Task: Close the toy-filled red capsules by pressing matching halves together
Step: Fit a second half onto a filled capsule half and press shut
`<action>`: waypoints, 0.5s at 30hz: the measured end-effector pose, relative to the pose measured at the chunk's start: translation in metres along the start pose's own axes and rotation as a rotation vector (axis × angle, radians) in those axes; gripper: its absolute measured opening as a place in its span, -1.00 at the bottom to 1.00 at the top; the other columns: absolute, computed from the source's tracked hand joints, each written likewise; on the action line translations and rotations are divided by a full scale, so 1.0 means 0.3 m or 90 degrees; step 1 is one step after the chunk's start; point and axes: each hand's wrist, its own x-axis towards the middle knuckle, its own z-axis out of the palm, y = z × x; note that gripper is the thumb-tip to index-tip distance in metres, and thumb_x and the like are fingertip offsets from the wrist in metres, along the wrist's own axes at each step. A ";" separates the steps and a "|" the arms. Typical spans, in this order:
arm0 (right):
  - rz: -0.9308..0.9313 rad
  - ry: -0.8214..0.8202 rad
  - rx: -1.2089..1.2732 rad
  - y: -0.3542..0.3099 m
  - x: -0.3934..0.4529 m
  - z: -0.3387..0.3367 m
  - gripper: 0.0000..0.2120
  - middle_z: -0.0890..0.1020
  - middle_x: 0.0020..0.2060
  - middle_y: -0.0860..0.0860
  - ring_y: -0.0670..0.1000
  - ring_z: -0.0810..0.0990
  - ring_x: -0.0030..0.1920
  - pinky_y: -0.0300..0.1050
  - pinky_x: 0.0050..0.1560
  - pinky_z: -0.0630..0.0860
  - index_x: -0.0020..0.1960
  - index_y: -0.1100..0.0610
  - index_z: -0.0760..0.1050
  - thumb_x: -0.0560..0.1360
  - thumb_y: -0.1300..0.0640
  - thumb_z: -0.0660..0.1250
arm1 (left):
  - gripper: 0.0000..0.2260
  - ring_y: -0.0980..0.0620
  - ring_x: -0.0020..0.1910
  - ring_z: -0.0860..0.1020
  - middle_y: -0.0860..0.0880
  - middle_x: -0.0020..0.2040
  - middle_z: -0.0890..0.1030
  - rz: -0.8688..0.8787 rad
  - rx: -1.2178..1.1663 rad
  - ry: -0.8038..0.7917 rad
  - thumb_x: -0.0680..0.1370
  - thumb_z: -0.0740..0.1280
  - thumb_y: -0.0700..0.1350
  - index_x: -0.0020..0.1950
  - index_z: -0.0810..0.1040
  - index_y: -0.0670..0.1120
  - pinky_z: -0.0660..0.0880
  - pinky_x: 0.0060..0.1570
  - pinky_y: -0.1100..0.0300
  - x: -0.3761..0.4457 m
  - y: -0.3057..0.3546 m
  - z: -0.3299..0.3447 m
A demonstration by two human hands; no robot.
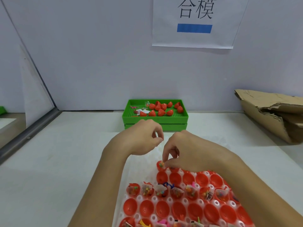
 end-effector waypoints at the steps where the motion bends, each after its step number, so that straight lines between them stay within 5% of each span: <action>1: 0.000 -0.004 -0.010 -0.004 0.001 0.006 -0.92 0.56 -0.31 -0.10 -0.08 0.52 -0.31 -0.28 -0.34 0.40 -0.08 -0.04 0.71 0.49 0.00 0.46 | -0.89 0.10 -0.10 0.61 0.13 -0.14 0.58 0.002 0.001 0.000 0.64 0.27 -0.08 -0.04 0.56 0.08 0.54 -0.13 0.16 0.000 0.001 -0.001; 9: 0.022 -0.019 -0.098 -0.035 0.007 0.061 -0.91 0.44 -0.24 -0.16 -0.06 0.54 -0.23 -0.26 -0.33 0.34 -0.06 -0.03 0.68 0.48 -0.01 0.46 | -0.90 0.14 -0.19 0.56 0.15 -0.21 0.54 0.001 0.000 -0.005 0.62 0.29 -0.09 -0.03 0.58 0.06 0.43 -0.24 0.23 0.000 0.003 -0.001; 15: 0.015 -0.001 -0.176 -0.054 0.014 0.086 -0.90 0.59 -0.03 -0.06 0.03 0.61 -0.13 -0.16 -0.20 0.42 -0.03 0.00 0.66 0.47 0.08 0.42 | -0.91 0.10 -0.11 0.60 0.11 -0.12 0.58 -0.003 0.002 -0.007 0.63 0.29 -0.08 -0.02 0.57 0.07 0.47 -0.17 0.20 0.002 0.001 0.001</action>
